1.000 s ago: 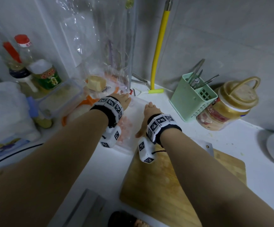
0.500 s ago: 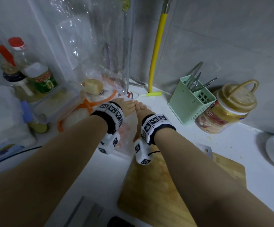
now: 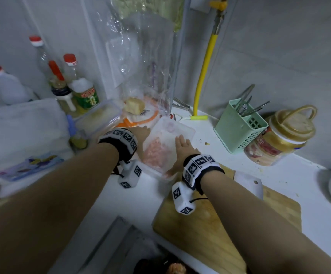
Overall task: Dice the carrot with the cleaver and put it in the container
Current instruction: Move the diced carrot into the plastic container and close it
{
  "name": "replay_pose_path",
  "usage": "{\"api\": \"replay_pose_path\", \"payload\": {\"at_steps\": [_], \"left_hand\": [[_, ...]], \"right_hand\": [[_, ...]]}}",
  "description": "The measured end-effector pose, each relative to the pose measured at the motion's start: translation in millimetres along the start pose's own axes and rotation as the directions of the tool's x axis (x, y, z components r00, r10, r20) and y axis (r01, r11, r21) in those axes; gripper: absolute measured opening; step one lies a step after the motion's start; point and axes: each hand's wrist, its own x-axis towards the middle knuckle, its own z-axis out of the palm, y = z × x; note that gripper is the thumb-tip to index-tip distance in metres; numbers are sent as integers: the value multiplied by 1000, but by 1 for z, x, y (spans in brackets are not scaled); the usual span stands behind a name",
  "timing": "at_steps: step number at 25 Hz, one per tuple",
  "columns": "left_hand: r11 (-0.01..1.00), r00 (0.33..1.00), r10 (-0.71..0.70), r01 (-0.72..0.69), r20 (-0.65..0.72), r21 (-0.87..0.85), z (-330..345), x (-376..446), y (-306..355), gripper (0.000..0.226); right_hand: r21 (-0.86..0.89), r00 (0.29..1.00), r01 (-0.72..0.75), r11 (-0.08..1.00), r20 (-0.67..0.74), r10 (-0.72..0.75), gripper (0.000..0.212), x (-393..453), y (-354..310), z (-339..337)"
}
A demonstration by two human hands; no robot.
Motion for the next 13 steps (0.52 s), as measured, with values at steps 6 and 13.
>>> {"api": "replay_pose_path", "payload": {"at_steps": [6, 13], "left_hand": [[989, 978, -105, 121, 183, -82, 57, 4, -2, 66], [977, 967, -91, 133, 239, -166, 56, 5, -10, 74]], "right_hand": [[-217, 985, -143, 966, 64, 160, 142, 8, -11, 7], [-80, 982, -163, 983, 87, 170, 150, 14, -9, 7]]}}
